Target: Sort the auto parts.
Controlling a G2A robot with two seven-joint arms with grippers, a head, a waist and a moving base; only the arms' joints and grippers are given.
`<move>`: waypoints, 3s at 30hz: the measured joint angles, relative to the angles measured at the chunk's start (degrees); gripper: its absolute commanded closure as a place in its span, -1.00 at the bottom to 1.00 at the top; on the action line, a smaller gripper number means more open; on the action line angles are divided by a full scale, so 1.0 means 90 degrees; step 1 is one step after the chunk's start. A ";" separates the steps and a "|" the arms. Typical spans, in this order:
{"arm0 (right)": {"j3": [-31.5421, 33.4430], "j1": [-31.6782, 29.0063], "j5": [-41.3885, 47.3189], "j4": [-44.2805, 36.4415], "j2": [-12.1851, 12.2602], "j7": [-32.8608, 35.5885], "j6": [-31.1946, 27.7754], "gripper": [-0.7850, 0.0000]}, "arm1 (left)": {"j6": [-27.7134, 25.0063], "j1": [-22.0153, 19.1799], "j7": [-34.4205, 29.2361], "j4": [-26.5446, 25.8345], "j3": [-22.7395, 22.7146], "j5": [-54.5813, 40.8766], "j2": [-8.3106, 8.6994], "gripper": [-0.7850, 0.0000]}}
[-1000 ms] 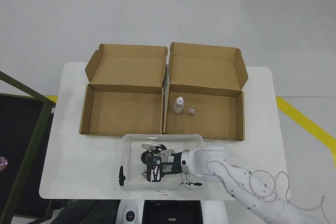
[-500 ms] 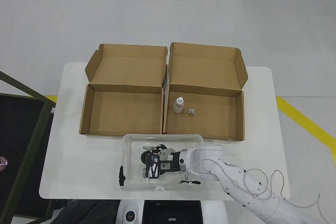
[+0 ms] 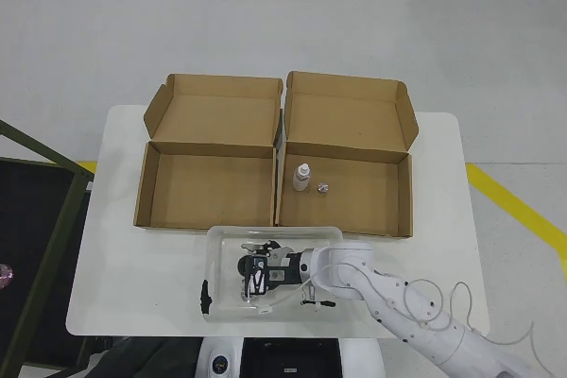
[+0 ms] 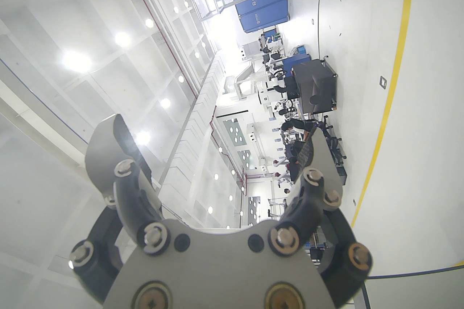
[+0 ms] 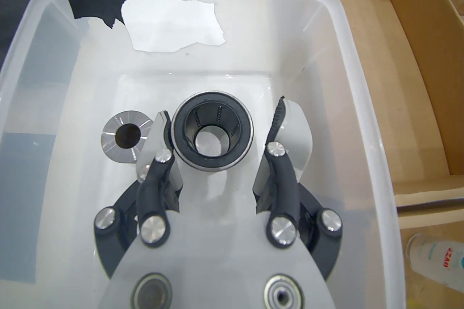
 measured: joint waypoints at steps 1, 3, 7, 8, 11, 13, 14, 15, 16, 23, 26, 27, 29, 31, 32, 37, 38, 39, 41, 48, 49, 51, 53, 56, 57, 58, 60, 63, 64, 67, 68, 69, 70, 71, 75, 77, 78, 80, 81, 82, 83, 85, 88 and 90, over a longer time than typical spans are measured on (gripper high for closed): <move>-0.0019 0.0015 0.0005 0.0023 -0.0015 -0.0001 -0.0006 -0.22 | 0.0000 0.0000 0.0000 0.0000 0.0000 0.0000 0.0000 -1.00; -0.0056 0.0046 0.0011 0.0071 -0.0047 -0.0011 -0.0008 -0.15 | 0.0000 0.0000 0.0000 0.0000 0.0000 0.0000 0.0000 -1.00; -0.0096 0.0090 0.0016 0.0154 -0.0097 -0.0037 -0.0015 0.15 | 0.0000 0.0000 0.0000 0.0000 0.0000 0.0000 0.0000 -1.00; -0.0102 0.0101 0.0017 0.0180 -0.0111 -0.0050 -0.0014 0.27 | 0.0000 0.0000 0.0000 0.0000 0.0000 0.0000 0.0000 -1.00; -0.0110 0.0128 0.0011 0.0237 -0.0141 -0.0090 -0.0019 0.73 | 0.0000 0.0000 0.0000 0.0000 0.0000 0.0000 0.0000 -1.00; -0.0101 0.0140 0.0028 0.0261 -0.0156 -0.0133 -0.0022 1.00 | 0.0000 0.0000 0.0000 0.0000 0.0000 0.0000 0.0000 -1.00; -0.0090 0.0150 0.0049 0.0267 -0.0165 -0.0165 -0.0031 1.00 | 0.0000 0.0000 0.0000 0.0000 0.0000 0.0000 0.0000 -1.00; -0.0078 0.0155 0.0072 0.0265 -0.0171 -0.0195 -0.0039 1.00 | 0.0000 0.0000 0.0000 0.0000 0.0000 0.0000 0.0000 -1.00; -0.0064 0.0158 0.0098 0.0261 -0.0177 -0.0225 -0.0047 1.00 | 0.0000 0.0000 0.0000 0.0000 0.0000 0.0000 0.0000 -1.00; 0.0169 0.0139 0.0333 0.0081 -0.0168 -0.0383 -0.0172 1.00 | 0.0000 0.0000 0.0000 0.0000 0.0000 0.0000 0.0000 -1.00; 0.0339 0.0110 0.0436 -0.0052 -0.0138 -0.0475 -0.0262 1.00 | 0.0000 0.0000 0.0000 0.0000 0.0000 0.0000 0.0000 -1.00; 0.0392 0.0095 0.0478 -0.0089 -0.0128 -0.0503 -0.0292 1.00 | 0.0000 0.0000 0.0000 0.0000 0.0000 0.0000 0.0000 -1.00; 0.0499 0.0059 0.0566 -0.0170 -0.0107 -0.0552 -0.0358 1.00 | 0.0000 0.0000 0.0000 0.0000 0.0000 0.0000 0.0000 -1.00; 0.0586 0.0035 0.0624 -0.0249 -0.0093 -0.0600 -0.0388 1.00 | 0.0000 0.0000 0.0000 0.0000 0.0000 0.0000 0.0000 -1.00; 0.0642 0.0023 0.0657 -0.0300 -0.0085 -0.0632 -0.0397 1.00 | 0.0000 0.0000 0.0000 0.0000 0.0000 0.0000 0.0000 -1.00; 0.0864 0.0014 0.0746 -0.0503 -0.0065 -0.0762 -0.0373 1.00 | 0.0000 0.0000 0.0000 0.0000 0.0000 0.0000 0.0000 -1.00; 0.0897 0.0018 0.0756 -0.0532 -0.0064 -0.0782 -0.0365 1.00 | 0.0000 0.0000 0.0000 0.0000 0.0000 0.0000 0.0000 -1.00; 0.0928 0.0024 0.0768 -0.0558 -0.0064 -0.0802 -0.0354 1.00 | 0.0000 0.0000 0.0000 0.0000 0.0000 0.0000 0.0000 -1.00; 0.0994 0.0049 0.0798 -0.0607 -0.0067 -0.0850 -0.0322 1.00 | 0.0000 0.0000 0.0000 0.0000 0.0000 0.0000 0.0000 -1.00; 0.1137 0.0205 0.0868 -0.0657 -0.0105 -0.1004 -0.0213 1.00 | 0.0000 0.0000 0.0000 0.0000 0.0000 0.0000 0.0000 -1.00; 0.1150 0.0229 0.0878 -0.0658 -0.0112 -0.1019 -0.0198 1.00 | 0.0000 0.0000 0.0000 0.0000 0.0000 0.0000 0.0000 -1.00; 0.1174 0.0279 0.0897 -0.0648 -0.0129 -0.1049 -0.0155 1.00 | 0.0000 0.0000 0.0000 0.0000 0.0000 0.0000 0.0000 -1.00; 0.1191 0.0334 0.0895 -0.0599 -0.0145 -0.1069 -0.0120 1.00 | 0.0000 0.0000 0.0000 0.0000 0.0000 0.0000 0.0000 -1.00; 0.1203 0.0439 0.0845 -0.0469 -0.0173 -0.1095 -0.0063 1.00 | 0.0000 0.0000 0.0000 0.0000 0.0000 0.0000 0.0000 -1.00; 0.1200 0.0474 0.0830 -0.0426 -0.0183 -0.1102 -0.0042 1.00 | 0.0000 0.0000 0.0000 0.0000 0.0000 0.0000 0.0000 -1.00; 0.1192 0.0509 0.0814 -0.0383 -0.0195 -0.1107 -0.0023 1.00 | 0.0000 0.0000 0.0000 0.0000 0.0000 0.0000 0.0000 -1.00; 0.1162 0.0597 0.0805 -0.0254 -0.0227 -0.1115 0.0022 1.00 | 0.0000 0.0000 0.0000 0.0000 0.0000 0.0000 0.0000 -1.00; 0.1084 0.0755 0.0810 -0.0045 -0.0287 -0.1127 0.0084 1.00 | 0.0000 0.0000 0.0000 0.0000 0.0000 0.0000 0.0000 -1.00; 0.1056 0.0805 0.0810 0.0019 -0.0307 -0.1127 0.0106 1.00 | 0.0000 0.0000 0.0000 0.0000 0.0000 0.0000 0.0000 -1.00; 0.0955 0.0983 0.0811 0.0268 -0.0379 -0.1092 0.0181 1.00 | 0.0000 0.0000 0.0000 0.0000 0.0000 0.0000 0.0000 -1.00; 0.0905 0.1064 0.0810 0.0388 -0.0412 -0.1070 0.0200 1.00 | 0.0000 0.0000 0.0000 0.0000 0.0000 0.0000 0.0000 -1.00; 0.0865 0.1125 0.0807 0.0482 -0.0437 -0.1056 0.0212 1.00 | 0.0000 0.0000 0.0000 0.0000 0.0000 0.0000 0.0000 -1.00; 0.0824 0.1184 0.0807 0.0577 -0.0463 -0.1048 0.0224 1.00 | 0.0000 0.0000 0.0000 0.0000 0.0000 0.0000 0.0000 -1.00; 0.0771 0.1260 0.0807 0.0703 -0.0498 -0.1046 0.0244 1.00 | 0.0000 0.0000 0.0000 0.0000 0.0000 0.0000 0.0000 -1.00; 0.0609 0.1497 0.0813 0.1094 -0.0614 -0.1005 0.0319 1.00 | 0.0000 0.0000 0.0000 0.0000 0.0000 0.0000 0.0000 -1.00; 0.0526 0.1624 0.0805 0.1287 -0.0678 -0.0980 0.0355 1.00 | 0.0000 0.0000 0.0000 0.0000 0.0000 0.0000 0.0000 -1.00; 0.0490 0.1680 0.0800 0.1373 -0.0706 -0.0969 0.0367 1.00 | 0.0000 0.0000 0.0000 0.0000 0.0000 0.0000 0.0000 -1.00; 0.0401 0.1810 0.0779 0.1568 -0.0773 -0.0942 0.0390 1.00 | 0.0000 0.0000 0.0000 0.0000 0.0000 0.0000 0.0000 -1.00; 0.0363 0.1863 0.0773 0.1652 -0.0803 -0.0930 0.0403 1.00 | 0.0000 0.0000 0.0000 0.0000 0.0000 0.0000 0.0000 -1.00; 0.0327 0.1912 0.0767 0.1739 -0.0832 -0.0913 0.0421 1.00 | 0.0000 0.0000 0.0000 0.0000 0.0000 0.0000 0.0000 -1.00; 0.0281 0.1976 0.0752 0.1854 -0.0870 -0.0885 0.0450 1.00 | 0.0000 0.0000 0.0000 0.0000 0.0000 0.0000 0.0000 -1.00; 0.0214 0.2071 0.0732 0.2027 -0.0928 -0.0847 0.0488 1.00 | 0.0000 0.0000 0.0000 0.0000 0.0000 0.0000 0.0000 -1.00; 0.0113 0.2221 0.0692 0.2290 -0.1024 -0.0789 0.0552 1.00 | 0.0000 0.0000 0.0000 0.0000 0.0000 0.0000 0.0000 -1.00; 0.0057 0.2311 0.0686 0.2448 -0.1088 -0.0769 0.0597 1.00 | 0.0000 0.0000 0.0000 0.0000 0.0000 0.0000 0.0000 -1.00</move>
